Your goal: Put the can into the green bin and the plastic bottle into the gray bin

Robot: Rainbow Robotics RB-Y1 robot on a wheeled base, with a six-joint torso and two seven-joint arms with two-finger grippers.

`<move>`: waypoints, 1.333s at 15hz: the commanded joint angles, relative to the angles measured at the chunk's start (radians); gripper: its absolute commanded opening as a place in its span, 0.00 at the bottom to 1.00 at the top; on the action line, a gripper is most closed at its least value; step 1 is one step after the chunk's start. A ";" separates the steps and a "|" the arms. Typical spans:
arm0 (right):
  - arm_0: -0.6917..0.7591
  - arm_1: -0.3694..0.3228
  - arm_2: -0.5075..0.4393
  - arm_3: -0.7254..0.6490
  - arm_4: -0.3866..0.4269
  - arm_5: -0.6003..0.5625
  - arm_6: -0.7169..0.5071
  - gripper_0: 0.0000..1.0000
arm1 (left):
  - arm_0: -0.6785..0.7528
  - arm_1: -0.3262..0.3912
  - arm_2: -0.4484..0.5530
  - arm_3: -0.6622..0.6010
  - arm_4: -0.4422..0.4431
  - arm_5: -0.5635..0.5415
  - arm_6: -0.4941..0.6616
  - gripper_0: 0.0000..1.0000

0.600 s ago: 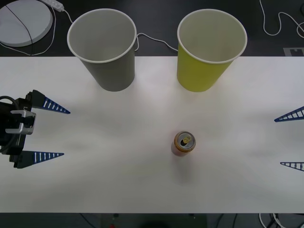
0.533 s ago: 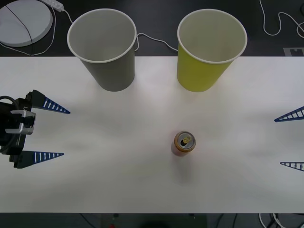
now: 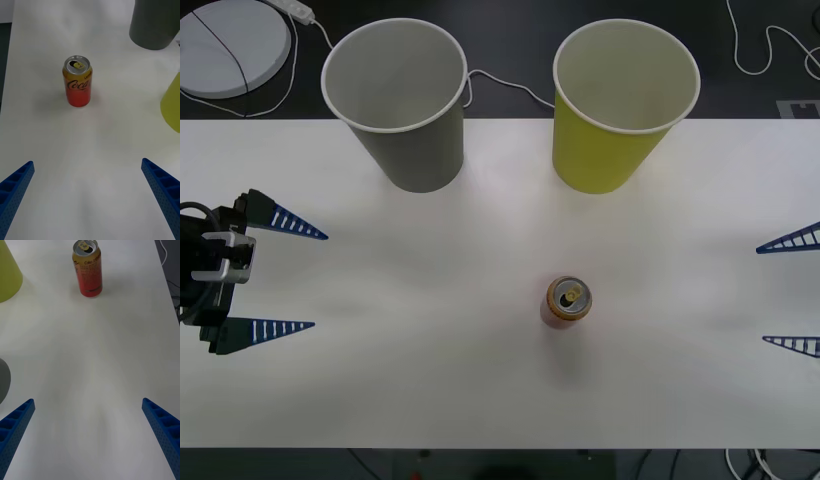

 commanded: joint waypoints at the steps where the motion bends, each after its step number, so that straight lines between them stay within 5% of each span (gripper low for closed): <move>1: 0.014 0.015 0.012 0.002 0.000 0.047 0.015 1.00 | 0.000 0.000 0.000 0.000 0.000 0.000 0.000 1.00; 12: -0.001 0.164 0.035 0.178 -0.078 0.050 0.164 1.00 | 0.000 0.000 0.000 0.000 0.000 0.000 0.000 1.00; 20: -0.148 0.198 0.228 0.566 -0.235 0.033 0.460 1.00 | 0.000 0.000 0.000 0.000 0.000 0.000 0.000 1.00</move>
